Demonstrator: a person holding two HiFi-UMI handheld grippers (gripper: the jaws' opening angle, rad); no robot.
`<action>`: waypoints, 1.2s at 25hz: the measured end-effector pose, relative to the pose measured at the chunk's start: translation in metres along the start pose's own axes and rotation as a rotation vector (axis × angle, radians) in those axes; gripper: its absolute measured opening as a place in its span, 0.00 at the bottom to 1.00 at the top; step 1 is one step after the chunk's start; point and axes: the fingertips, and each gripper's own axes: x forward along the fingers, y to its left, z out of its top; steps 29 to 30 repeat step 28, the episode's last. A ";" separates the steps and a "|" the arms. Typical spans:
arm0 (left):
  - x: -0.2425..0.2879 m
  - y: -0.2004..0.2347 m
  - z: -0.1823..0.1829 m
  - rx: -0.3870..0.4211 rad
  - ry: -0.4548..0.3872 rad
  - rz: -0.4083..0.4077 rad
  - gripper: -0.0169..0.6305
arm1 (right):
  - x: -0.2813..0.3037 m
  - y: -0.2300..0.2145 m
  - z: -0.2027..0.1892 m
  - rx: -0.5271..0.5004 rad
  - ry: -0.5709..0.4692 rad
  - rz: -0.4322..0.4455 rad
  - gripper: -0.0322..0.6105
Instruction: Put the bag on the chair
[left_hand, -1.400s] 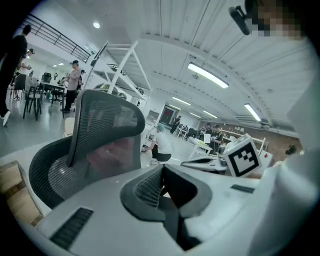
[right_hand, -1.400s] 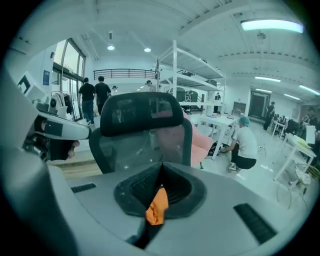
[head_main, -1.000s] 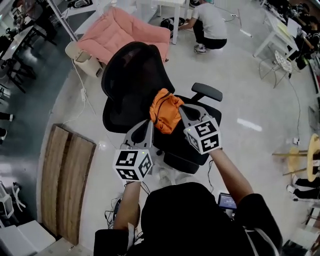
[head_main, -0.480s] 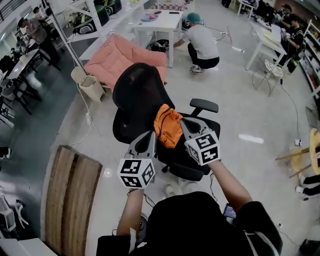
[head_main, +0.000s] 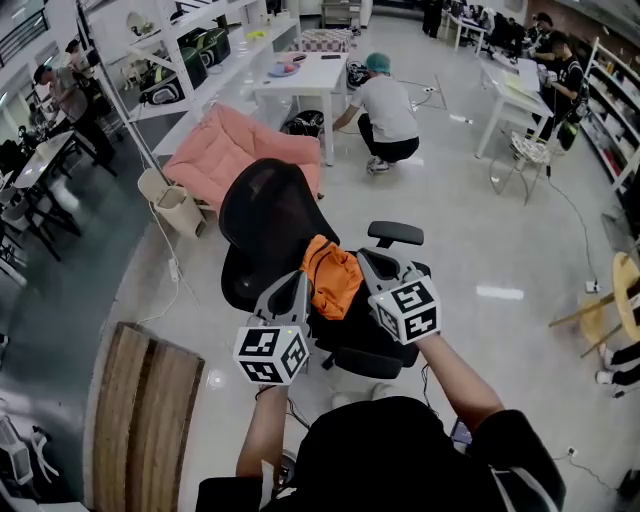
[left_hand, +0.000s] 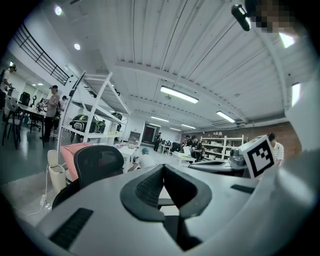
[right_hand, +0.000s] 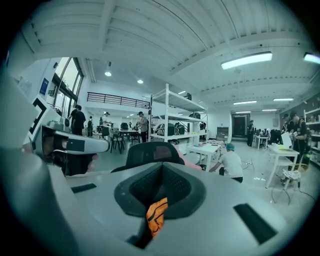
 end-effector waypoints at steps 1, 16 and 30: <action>0.003 -0.003 0.002 0.005 -0.004 -0.001 0.05 | -0.003 -0.002 0.002 0.003 -0.006 0.002 0.05; 0.033 -0.077 0.017 0.011 -0.021 -0.012 0.05 | -0.055 -0.048 0.024 0.024 -0.060 0.059 0.05; 0.044 -0.120 0.013 0.002 -0.013 -0.034 0.05 | -0.092 -0.078 0.021 0.088 -0.076 0.070 0.05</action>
